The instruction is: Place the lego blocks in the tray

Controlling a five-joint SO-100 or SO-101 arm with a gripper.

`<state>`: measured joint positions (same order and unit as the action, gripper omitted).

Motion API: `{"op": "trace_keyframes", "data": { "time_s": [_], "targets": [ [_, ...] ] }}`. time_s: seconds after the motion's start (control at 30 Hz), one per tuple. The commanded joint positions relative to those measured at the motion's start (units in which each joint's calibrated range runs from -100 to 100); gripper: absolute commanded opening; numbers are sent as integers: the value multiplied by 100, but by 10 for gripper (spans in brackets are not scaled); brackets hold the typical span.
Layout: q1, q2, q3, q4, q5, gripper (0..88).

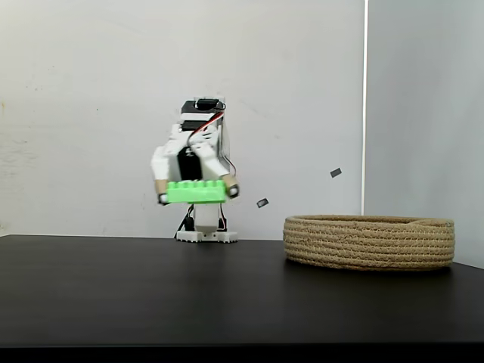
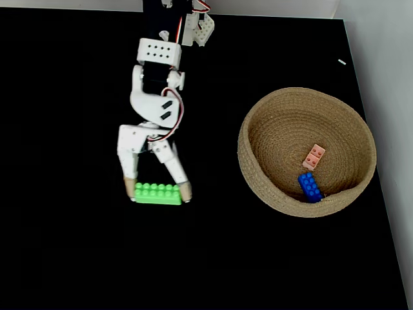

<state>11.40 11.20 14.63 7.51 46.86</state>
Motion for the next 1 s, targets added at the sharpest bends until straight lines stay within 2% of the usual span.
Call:
{"op": "trace_keyframes", "data": {
  "time_s": [0.0, 0.3, 0.33, 0.4, 0.43, 0.47, 0.53, 0.8, 0.97],
  "targets": [
    [-1033, -1550, 457, -97, -93, 0],
    [-3226, -2418, 2026, -1138, 98, 1],
    [-3358, -2427, 2144, -1197, 132, 30],
    [-3514, -2427, 2473, -1463, 264, 228],
    [-3556, -2418, 2646, -1663, 327, 317],
    [-3580, -2418, 2792, -1830, 366, 356],
    [-3580, -2427, 3002, -2038, 381, 385],
    [-3234, -2504, 3157, -2038, 293, 451],
    [-2921, -2856, 3348, -1980, 142, 413]
  ]
}}
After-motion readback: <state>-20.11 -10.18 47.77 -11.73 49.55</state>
